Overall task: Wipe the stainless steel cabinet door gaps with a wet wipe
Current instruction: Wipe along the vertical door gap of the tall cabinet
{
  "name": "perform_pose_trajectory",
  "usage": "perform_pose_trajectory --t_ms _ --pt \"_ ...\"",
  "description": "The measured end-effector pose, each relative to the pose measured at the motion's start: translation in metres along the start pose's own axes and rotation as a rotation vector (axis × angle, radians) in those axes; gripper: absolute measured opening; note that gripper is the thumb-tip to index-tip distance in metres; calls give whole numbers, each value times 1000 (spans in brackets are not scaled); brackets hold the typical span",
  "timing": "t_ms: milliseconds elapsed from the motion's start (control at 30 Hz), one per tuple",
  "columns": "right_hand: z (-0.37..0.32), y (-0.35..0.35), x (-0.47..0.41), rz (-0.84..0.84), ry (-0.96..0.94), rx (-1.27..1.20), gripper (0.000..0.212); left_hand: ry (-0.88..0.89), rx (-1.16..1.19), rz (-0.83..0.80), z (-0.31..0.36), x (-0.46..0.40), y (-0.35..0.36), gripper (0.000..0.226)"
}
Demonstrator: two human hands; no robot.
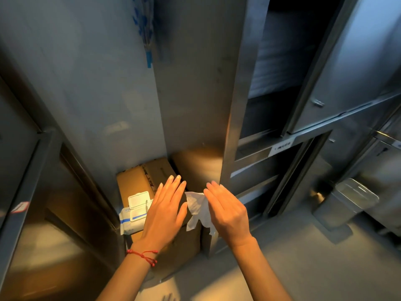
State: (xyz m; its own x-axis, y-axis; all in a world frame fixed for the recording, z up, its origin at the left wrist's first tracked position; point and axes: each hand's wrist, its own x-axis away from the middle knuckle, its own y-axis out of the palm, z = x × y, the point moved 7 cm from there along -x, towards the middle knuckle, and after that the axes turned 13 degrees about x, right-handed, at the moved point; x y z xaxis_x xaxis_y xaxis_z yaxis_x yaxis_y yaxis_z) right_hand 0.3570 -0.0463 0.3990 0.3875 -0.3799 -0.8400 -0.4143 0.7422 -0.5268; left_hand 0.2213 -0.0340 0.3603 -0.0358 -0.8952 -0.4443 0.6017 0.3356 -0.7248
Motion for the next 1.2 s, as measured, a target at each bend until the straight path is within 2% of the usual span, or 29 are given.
perform_pose_trajectory --t_ms 233,433,533,633,700,833,967,1100,1200 --pt "37 -35 36 5 19 87 29 110 -30 -58 53 10 34 55" --pt "77 -73 67 1 57 186 17 234 -38 -103 113 16 64 50" --pt "99 -93 86 16 86 236 11 320 -69 -129 145 18 80 57" --pt "120 -115 104 36 120 278 34 372 -82 -167 173 21 97 62" --pt "131 -129 113 26 123 314 38 387 -76 -194 189 23 106 64" --pt "156 -162 136 13 162 407 35 455 -52 -239 231 29 130 64" --pt "179 -191 157 -10 194 473 22 516 -9 -257 273 36 150 64" --pt "199 -219 177 -5 237 540 27 574 36 -287 310 42 168 63" --pt "214 -236 187 -2 272 573 21 609 87 -304 334 43 181 52"
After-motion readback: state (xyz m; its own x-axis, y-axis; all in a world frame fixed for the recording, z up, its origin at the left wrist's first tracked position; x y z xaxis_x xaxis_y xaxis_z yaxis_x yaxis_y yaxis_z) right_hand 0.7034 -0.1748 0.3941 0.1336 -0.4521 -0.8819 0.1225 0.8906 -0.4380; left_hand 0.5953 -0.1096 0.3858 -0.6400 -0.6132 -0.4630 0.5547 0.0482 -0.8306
